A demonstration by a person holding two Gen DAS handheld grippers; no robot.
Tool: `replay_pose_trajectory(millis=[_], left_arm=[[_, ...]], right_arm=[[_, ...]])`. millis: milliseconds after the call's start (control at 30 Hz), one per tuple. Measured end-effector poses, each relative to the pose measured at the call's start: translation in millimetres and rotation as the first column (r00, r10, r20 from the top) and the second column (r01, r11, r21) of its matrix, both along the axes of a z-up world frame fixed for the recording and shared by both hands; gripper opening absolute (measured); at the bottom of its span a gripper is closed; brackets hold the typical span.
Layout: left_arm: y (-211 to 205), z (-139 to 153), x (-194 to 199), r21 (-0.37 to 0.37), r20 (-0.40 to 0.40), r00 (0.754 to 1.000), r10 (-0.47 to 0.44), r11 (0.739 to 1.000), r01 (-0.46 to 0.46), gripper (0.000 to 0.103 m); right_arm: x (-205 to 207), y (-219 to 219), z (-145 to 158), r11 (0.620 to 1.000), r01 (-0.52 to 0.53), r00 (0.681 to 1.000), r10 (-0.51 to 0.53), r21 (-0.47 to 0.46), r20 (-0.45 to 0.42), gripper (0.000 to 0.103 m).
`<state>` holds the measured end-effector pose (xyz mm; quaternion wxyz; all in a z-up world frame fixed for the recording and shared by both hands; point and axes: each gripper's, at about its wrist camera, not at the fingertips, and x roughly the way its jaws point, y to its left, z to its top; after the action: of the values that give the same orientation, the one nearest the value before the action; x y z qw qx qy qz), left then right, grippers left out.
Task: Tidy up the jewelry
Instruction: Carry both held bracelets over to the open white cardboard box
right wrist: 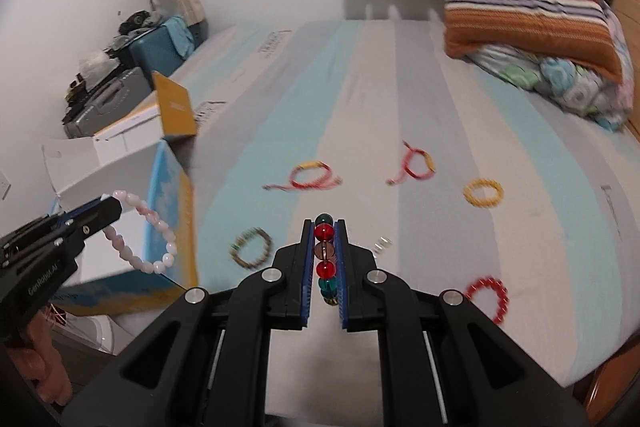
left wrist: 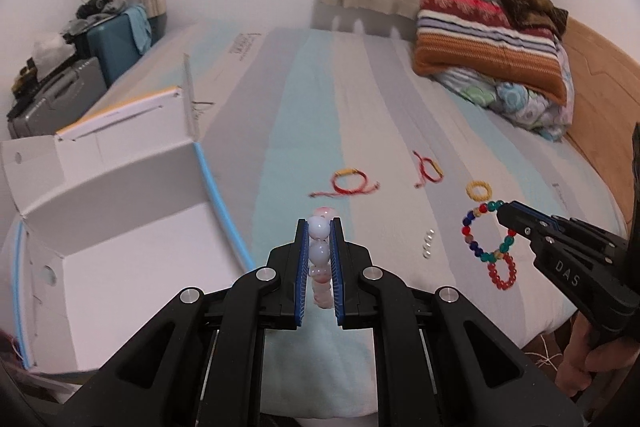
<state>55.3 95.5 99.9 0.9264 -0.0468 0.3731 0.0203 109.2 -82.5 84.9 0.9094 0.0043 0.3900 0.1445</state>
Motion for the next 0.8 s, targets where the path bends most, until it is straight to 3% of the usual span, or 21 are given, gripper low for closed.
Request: replay_pose_trajectory(millis=[433, 800], left_arm=[[114, 18, -39, -0.019, 0.017, 0.986, 0.165, 0.986, -0.165, 0.01], [214, -16, -76, -0.032, -0.077, 0.944, 0.32, 0.946, -0.323, 0.01]], right_arm=[[3, 142, 27, 0.983, -0.185, 0.982, 0.185, -0.005, 0.038, 0.009], [-17, 268, -4, 0.934, -0.356, 0.935, 0.355, -0.027, -0.016, 0.009]])
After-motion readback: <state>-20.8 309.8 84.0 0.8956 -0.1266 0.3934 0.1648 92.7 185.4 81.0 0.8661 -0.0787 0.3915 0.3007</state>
